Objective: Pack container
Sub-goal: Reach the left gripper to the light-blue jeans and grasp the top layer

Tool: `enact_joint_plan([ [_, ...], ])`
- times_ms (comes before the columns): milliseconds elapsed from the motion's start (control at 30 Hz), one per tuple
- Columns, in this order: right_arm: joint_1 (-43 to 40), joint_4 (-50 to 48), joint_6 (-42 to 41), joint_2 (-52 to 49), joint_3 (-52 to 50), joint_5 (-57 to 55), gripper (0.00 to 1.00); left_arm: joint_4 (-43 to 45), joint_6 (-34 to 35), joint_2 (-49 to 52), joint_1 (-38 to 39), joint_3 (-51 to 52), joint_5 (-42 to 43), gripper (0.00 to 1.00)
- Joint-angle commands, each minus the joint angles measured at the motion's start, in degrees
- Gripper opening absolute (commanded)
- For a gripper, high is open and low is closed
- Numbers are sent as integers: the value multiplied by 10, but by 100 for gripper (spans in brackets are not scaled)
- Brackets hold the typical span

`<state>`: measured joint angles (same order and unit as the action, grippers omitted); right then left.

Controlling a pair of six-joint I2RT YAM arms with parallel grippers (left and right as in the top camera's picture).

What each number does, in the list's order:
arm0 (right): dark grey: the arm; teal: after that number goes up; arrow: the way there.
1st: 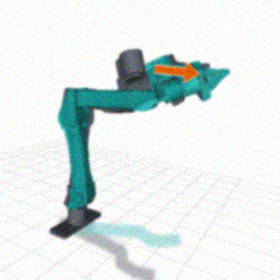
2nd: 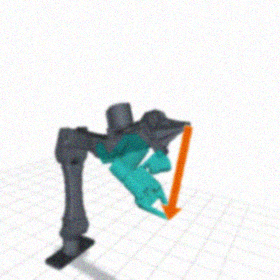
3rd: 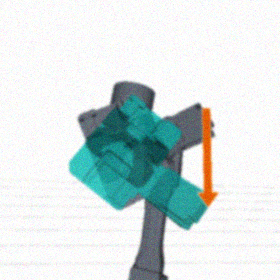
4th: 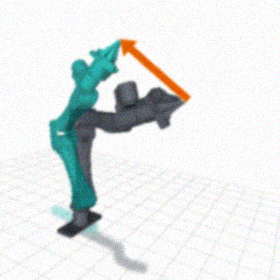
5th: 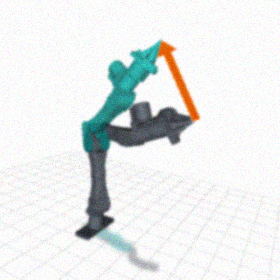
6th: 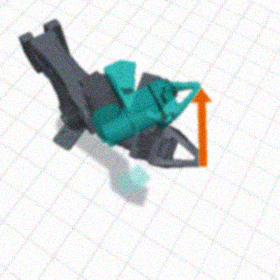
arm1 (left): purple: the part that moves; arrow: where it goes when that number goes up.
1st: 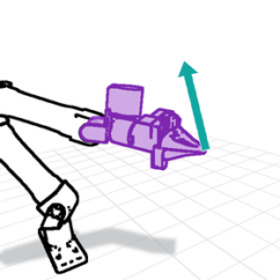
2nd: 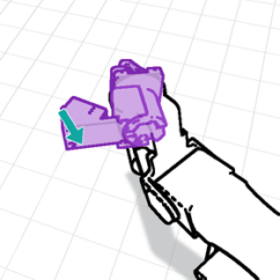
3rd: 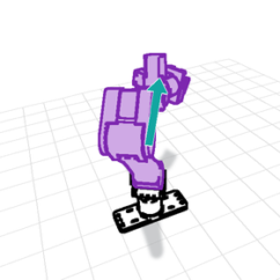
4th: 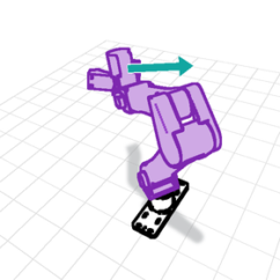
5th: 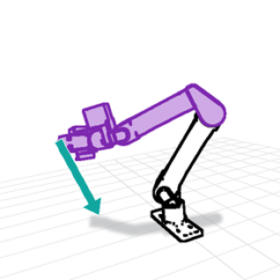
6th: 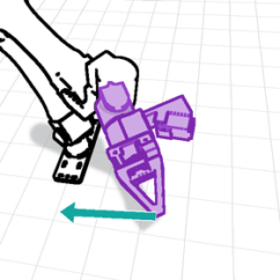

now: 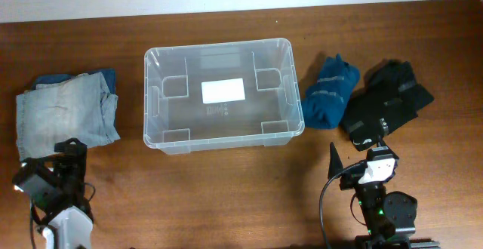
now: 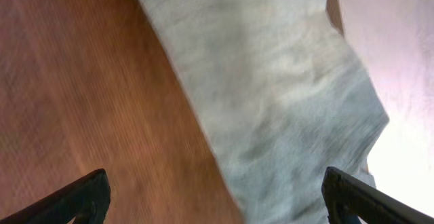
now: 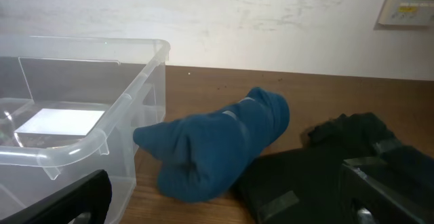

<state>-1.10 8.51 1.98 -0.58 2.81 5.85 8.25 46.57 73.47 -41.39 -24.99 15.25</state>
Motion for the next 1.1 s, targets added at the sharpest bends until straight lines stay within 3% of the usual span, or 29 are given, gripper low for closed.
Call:
enact_joint_plan([
  [0,-5,0,2,4,-5,-5,98,60,3,59,-3,6,-10,99],
  [167,-5,0,2,4,-5,-5,98,135,8,138,-3,6,10,99],
  [367,-5,0,2,4,-5,-5,98,215,7,154,-3,6,14,97],
  [467,-5,0,2,4,-5,-5,98,241,7,155,-3,6,-5,89],
  [567,-5,0,2,4,-5,-5,98,252,7,155,-3,6,-16,66],
  [700,-5,0,2,4,-5,-5,98,259,7,155,-3,6,-16,46],
  [800,-5,0,2,4,-5,-5,98,258,7,155,-3,6,-16,45],
  [867,-5,0,2,4,-5,-5,98,257,7,155,-3,6,-10,49],
  [900,-5,0,2,4,-5,-5,98,248,8,155,-3,6,6,65],
  [933,-5,0,2,4,-5,-5,98,242,11,155,-3,6,11,73],
  [1000,-5,0,2,4,-5,-5,98,195,69,155,-3,6,10,96],
  [1067,-5,0,2,4,-5,-5,98,192,78,155,-3,6,2,99],
])
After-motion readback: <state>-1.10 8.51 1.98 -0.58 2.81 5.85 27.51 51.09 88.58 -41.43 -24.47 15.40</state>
